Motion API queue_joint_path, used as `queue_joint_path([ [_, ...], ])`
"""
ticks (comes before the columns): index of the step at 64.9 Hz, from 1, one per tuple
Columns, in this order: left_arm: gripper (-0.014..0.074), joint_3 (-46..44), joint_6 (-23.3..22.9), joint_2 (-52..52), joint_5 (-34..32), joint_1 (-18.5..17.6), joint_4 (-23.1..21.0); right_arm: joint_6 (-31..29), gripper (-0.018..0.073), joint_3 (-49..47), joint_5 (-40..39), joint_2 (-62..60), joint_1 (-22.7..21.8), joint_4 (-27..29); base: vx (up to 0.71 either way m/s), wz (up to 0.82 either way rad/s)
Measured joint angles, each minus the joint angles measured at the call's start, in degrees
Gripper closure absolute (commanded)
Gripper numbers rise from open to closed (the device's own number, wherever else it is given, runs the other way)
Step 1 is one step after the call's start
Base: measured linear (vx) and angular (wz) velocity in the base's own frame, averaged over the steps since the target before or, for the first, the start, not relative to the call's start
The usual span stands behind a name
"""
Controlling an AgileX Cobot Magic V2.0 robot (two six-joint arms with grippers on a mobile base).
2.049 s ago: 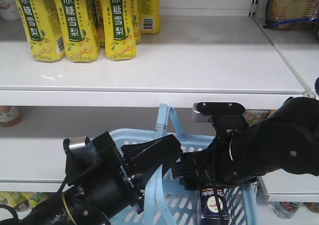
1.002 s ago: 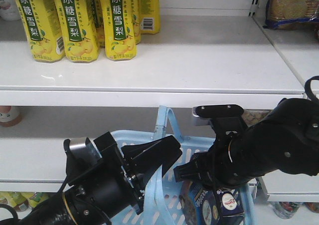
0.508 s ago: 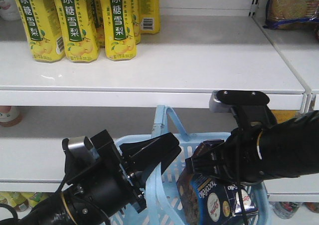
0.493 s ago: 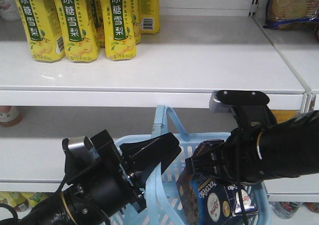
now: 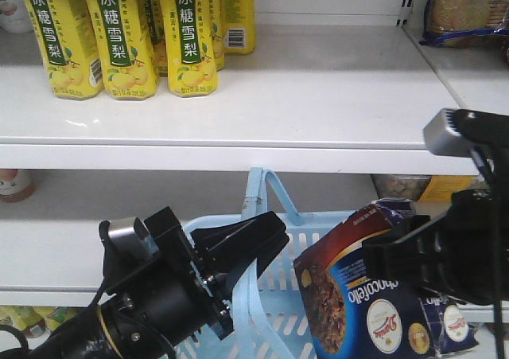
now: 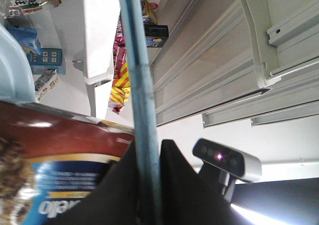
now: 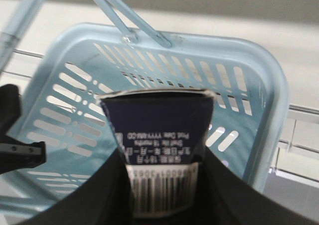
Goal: Left arm holds basket, right arm returns cookies
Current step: 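Lift the cookie box out of the basket with the right gripper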
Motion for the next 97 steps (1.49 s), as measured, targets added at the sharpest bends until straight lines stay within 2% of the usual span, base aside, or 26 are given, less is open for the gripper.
queue_joint_path([
  [23, 0.0599, 0.0, 0.0, 0.0, 0.0, 0.0, 0.0, 0.1, 0.0566, 0.0, 0.1, -9.1, 0.0, -3.4, 0.0, 0.0],
  [46, 0.0599, 0.0, 0.0, 0.0, 0.0, 0.0, 0.0, 1.8, 0.0566, 0.0, -9.0, -12.5, 0.0, -11.5, 0.0, 0.0],
  [53, 0.0599, 0.0, 0.0, 0.0, 0.0, 0.0, 0.0, 4.5, 0.0566, 0.0, -12.8, -12.5, 0.0, -15.0, 0.0, 0.0],
  [69, 0.0599, 0.0, 0.0, 0.0, 0.0, 0.0, 0.0, 14.8, 0.0566, 0.0, -19.4, -12.2, -0.3, -27.2, 0.0, 0.0],
  [78, 0.0599, 0.0, 0.0, 0.0, 0.0, 0.0, 0.0, 15.6, 0.0566, 0.0, -22.1, -10.3, -3.1, -28.6, 0.0, 0.0],
  [97, 0.0599, 0.0, 0.0, 0.0, 0.0, 0.0, 0.0, 15.5, 0.0566, 0.0, -34.1, -4.2, -13.3, -28.4, 0.0, 0.0],
])
